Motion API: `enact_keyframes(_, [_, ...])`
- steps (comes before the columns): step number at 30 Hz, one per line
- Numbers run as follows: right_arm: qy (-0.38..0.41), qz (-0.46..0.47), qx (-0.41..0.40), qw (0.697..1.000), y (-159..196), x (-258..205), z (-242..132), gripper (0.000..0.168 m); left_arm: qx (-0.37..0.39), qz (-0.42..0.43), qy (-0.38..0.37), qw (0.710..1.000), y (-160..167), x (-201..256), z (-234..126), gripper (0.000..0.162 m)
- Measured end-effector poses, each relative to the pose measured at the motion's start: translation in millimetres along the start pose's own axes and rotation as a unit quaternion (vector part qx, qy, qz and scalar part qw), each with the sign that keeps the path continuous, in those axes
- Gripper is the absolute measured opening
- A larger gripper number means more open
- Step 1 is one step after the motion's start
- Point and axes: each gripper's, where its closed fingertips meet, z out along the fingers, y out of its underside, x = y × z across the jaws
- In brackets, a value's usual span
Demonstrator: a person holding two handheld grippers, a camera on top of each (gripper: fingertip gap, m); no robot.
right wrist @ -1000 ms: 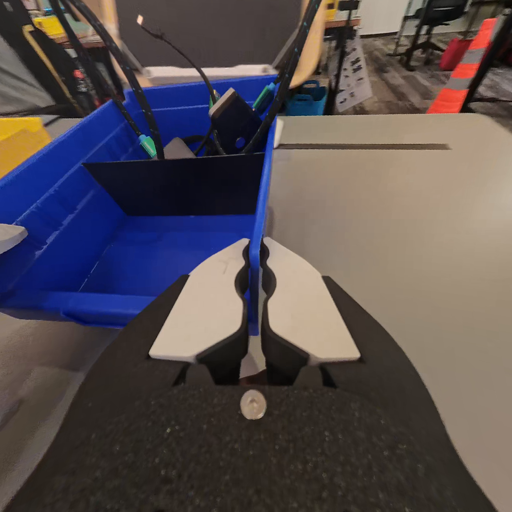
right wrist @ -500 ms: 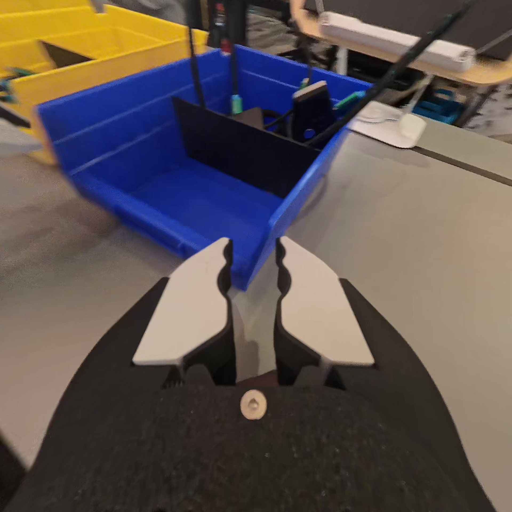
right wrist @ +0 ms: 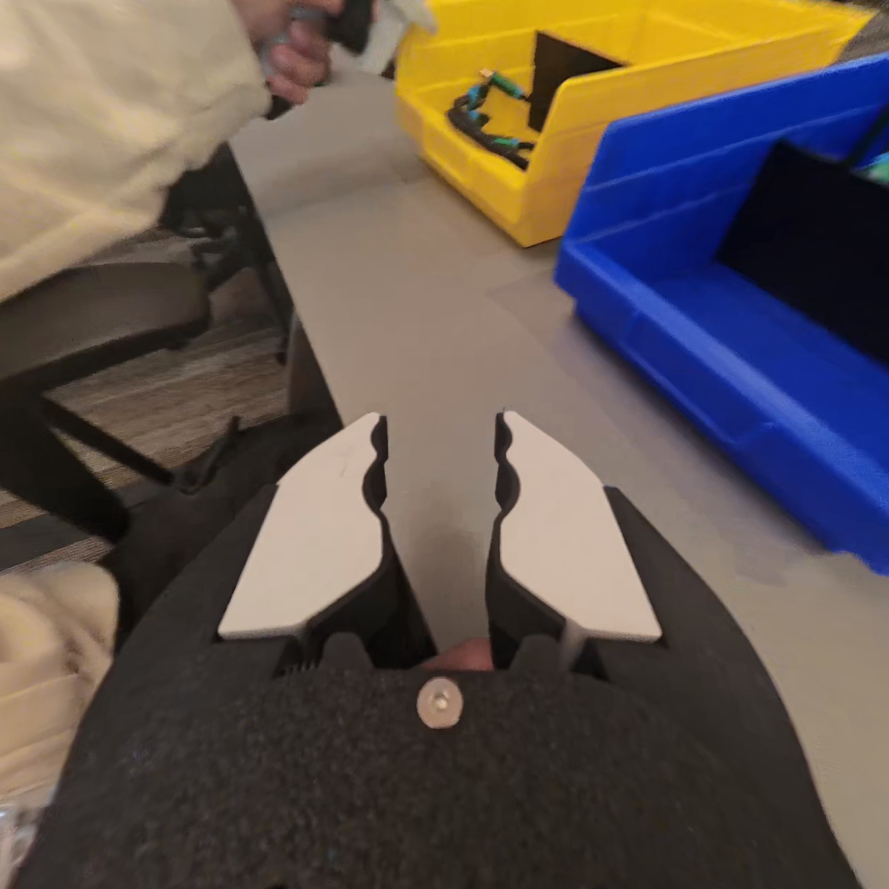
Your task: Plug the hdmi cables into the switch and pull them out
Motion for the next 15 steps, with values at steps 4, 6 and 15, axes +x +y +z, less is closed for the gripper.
enact_keyframes(4, [-0.022, 0.048, -0.040, 0.998, 0, -15, 22, 0.037, -0.016, 0.007, -0.019, 1.000, 12, -1, 15, 0.004])
enact_keyframes(6, [-0.004, 0.061, -0.045, 0.997, -9, -12, 33, 0.037, -0.010, -0.005, -0.027, 1.000, 18, 6, 5, 0.004])
enact_keyframes(15, [0.123, 0.105, -0.007, 0.987, -76, 16, 104, 0.049, -0.019, -0.024, -0.071, 0.997, 67, 41, -74, 0.005])
